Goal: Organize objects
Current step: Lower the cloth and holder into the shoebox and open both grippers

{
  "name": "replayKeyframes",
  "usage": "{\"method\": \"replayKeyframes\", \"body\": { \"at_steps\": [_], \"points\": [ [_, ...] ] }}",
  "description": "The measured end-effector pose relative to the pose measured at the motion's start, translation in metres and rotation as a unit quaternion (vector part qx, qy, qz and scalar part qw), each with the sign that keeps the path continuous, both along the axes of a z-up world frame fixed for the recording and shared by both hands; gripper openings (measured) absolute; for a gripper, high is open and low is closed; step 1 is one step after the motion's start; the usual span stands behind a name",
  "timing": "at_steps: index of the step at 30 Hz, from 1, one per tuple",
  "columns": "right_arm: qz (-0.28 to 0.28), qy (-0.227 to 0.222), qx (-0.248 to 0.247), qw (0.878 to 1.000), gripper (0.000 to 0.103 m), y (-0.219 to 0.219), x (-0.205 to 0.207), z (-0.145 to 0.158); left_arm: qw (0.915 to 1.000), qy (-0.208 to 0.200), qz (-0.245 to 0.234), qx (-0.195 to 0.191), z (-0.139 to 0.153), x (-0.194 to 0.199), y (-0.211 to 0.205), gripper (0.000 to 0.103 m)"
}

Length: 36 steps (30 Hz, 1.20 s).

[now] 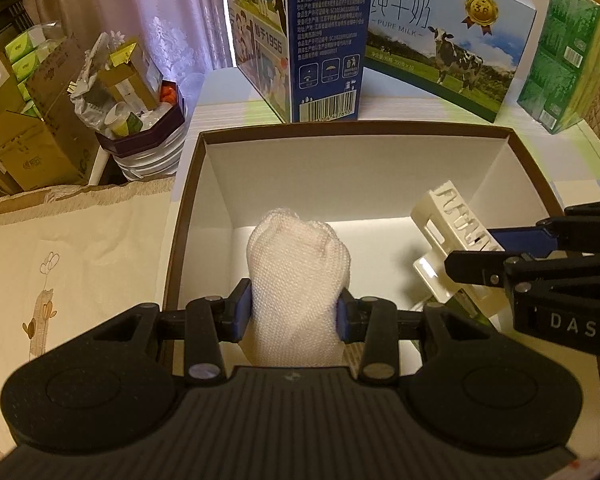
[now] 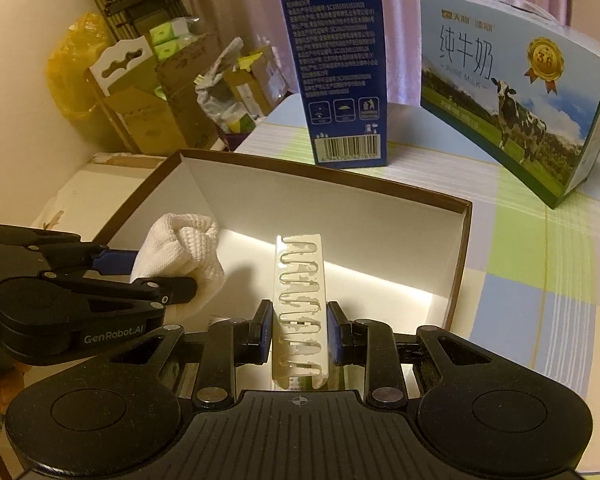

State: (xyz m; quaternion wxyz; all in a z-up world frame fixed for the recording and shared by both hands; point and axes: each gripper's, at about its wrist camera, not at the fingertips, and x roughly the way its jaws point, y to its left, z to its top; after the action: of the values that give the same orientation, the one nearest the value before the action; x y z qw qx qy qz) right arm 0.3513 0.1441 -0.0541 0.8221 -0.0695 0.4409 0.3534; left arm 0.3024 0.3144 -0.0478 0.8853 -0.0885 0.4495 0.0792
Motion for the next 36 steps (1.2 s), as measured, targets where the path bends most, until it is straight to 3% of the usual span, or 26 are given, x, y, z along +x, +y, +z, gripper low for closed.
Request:
{"method": "replayKeyframes", "body": {
  "at_steps": [4, 14, 19, 21, 23, 26, 31, 36],
  "points": [
    [-0.001, 0.0, 0.0, 1.0, 0.024, 0.001, 0.0, 0.0, 1.0, -0.01, -0.001, 0.002, 0.001, 0.002, 0.001, 0.053],
    [-0.005, 0.0, 0.004, 1.0, 0.024, 0.002, 0.003, 0.0, 0.9998, -0.017, 0.002, 0.006, 0.009, 0.001, 0.005, 0.059],
    [-0.011, -0.01, 0.036, 0.999, 0.025, 0.002, 0.007, 0.003, 0.9997, -0.021, 0.005, 0.007, 0.012, -0.001, 0.007, 0.062],
    [-0.015, -0.014, 0.049, 0.999, 0.034, 0.001, 0.01, 0.005, 0.9997, -0.022, 0.006, 0.006, 0.013, -0.003, 0.007, 0.064],
    [-0.029, -0.028, 0.055, 0.998, 0.064, 0.0, 0.01, 0.009, 0.9997, -0.024, 0.007, 0.002, 0.015, -0.005, 0.006, 0.066],
    [-0.032, -0.037, 0.078, 0.996, 0.066, -0.008, 0.008, 0.016, 0.9996, -0.025, 0.008, -0.003, 0.016, -0.011, 0.005, 0.067],
    [-0.027, -0.023, 0.084, 0.996, 0.067, -0.019, 0.0, 0.025, 0.9993, -0.031, 0.013, -0.017, 0.02, -0.023, 0.002, 0.076],
    [-0.028, -0.019, 0.086, 0.996, 0.068, -0.031, -0.015, 0.031, 0.999, -0.034, 0.018, -0.024, 0.028, -0.037, 0.0, 0.078]
  ]
}}
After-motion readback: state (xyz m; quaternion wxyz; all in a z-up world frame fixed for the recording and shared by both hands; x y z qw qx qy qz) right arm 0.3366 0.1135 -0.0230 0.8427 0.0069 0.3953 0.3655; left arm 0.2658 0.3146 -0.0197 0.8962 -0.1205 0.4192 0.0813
